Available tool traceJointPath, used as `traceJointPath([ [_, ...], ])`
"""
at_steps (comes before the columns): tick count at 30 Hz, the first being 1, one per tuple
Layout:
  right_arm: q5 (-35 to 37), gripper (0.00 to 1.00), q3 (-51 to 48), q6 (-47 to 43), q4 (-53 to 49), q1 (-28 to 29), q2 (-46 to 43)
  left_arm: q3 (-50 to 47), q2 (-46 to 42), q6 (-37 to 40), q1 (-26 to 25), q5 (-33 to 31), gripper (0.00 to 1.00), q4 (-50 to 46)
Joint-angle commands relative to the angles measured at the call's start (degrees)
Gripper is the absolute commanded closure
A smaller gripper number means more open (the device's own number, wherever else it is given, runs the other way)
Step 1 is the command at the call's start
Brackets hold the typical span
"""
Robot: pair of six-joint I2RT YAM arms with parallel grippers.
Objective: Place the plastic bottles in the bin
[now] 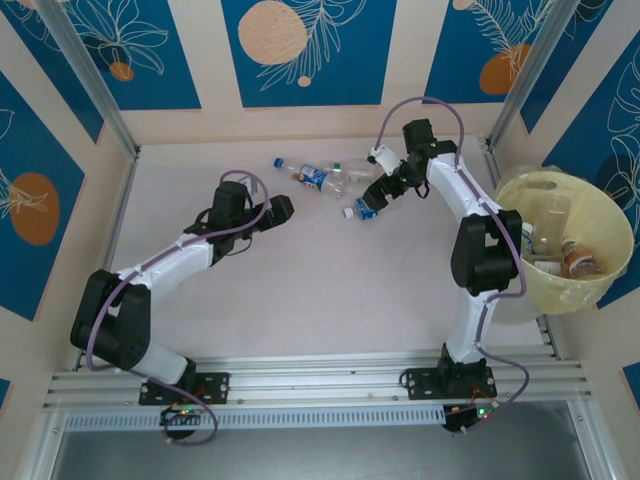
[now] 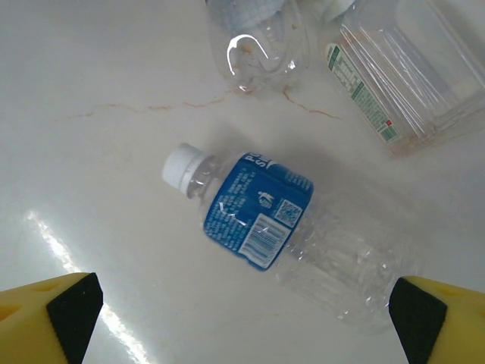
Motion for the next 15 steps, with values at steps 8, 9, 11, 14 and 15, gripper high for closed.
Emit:
traceJointPath([
  [8, 2.88, 0.03, 7.33, -13.95, -4.41, 1.07, 11.03, -4.85, -3.46, -2.83, 1.75, -4.21, 0.00, 2.95],
  [9, 3.49, 0.03, 8.06, -14.03, -4.02, 1.20, 11.85, -5.19, -3.57, -3.12, 1.84, -4.21, 0.00, 3.41],
  [11, 3.26, 0.04, 8.82, -14.04, -3.35, 1.22, 12.91, -5.31, -3.67, -3.13, 1.98, -4.12, 0.00, 3.65],
  [14, 2.42, 0.04, 8.01, -14.87, -2.56, 1.57, 13.56, -5.14, -3.52, -3.13, 2.20, -3.79, 0.00, 3.56],
  [15, 2.57, 0.04, 7.29, -15.32, -2.59, 1.71, 13.61, -5.14, -3.36, -3.22, 2.16, -3.73, 0.00, 3.69],
])
